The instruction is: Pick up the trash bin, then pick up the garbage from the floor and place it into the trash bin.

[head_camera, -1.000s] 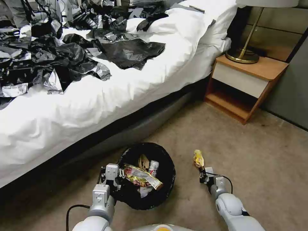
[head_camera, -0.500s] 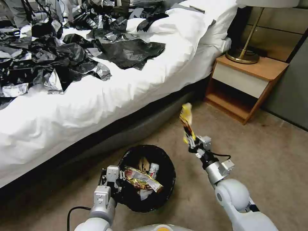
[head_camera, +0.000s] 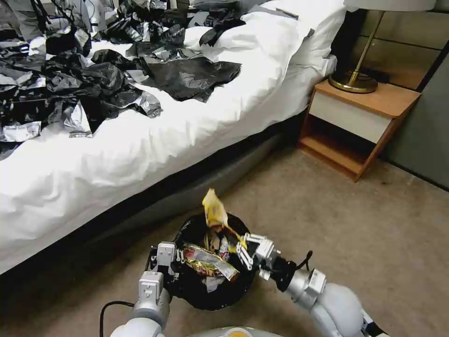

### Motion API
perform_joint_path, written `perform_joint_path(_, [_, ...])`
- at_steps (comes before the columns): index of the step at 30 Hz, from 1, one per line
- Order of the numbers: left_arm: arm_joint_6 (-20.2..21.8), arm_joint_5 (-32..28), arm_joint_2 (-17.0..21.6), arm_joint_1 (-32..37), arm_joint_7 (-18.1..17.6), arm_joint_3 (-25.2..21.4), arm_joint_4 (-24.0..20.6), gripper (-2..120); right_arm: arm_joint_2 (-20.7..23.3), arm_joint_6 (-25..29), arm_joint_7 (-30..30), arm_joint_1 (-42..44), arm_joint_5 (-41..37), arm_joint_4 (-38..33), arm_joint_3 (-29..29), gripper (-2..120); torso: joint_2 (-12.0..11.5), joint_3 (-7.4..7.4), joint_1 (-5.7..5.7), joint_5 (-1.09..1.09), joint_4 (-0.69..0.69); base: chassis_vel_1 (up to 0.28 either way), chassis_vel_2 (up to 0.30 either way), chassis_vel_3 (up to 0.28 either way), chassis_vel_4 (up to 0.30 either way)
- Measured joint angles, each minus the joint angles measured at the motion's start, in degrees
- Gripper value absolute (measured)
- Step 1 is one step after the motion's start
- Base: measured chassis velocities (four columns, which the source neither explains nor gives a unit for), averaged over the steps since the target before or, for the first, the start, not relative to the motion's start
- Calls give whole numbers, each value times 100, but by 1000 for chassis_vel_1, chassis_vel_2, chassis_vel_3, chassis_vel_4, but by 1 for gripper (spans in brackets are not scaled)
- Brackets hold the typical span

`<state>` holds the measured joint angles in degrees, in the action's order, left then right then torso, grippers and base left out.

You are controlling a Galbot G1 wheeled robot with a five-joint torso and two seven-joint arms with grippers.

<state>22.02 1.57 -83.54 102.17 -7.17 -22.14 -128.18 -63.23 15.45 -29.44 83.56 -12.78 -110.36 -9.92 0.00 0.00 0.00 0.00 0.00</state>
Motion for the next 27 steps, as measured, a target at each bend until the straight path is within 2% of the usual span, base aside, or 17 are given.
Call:
perform_joint_path(13, [0,62,-20,36,5,42,9,1,-2,-119,131,-370,159,726,316,0,0,0,0,-1,0,0,0,0,0])
perform_joint_path(16, [0,63,-22,29,6,52,8,1,-3,-162,177,-375,197,735,337,7,0,0,0,0,0,0,0,0,0])
perform_joint_path(19, [0,66,-26,23,8,66,8,1,-18,-186,234,-376,215,722,342,20,0,0,0,0,0,0,0,0,0])
perform_joint_path(20, [0,66,-26,23,8,66,8,1,-18,-186,234,-376,215,722,342,20,0,0,0,0,0,0,0,0,0])
perform_joint_path(26, [0,70,-25,31,8,68,-3,1,-8,-194,249,-326,252,654,315,45,1,0,0,-1,0,0,0,0,0])
perform_joint_path(27, [0,70,-25,31,8,68,-3,1,-8,-194,249,-326,252,654,315,45,1,0,0,-1,0,0,0,0,0])
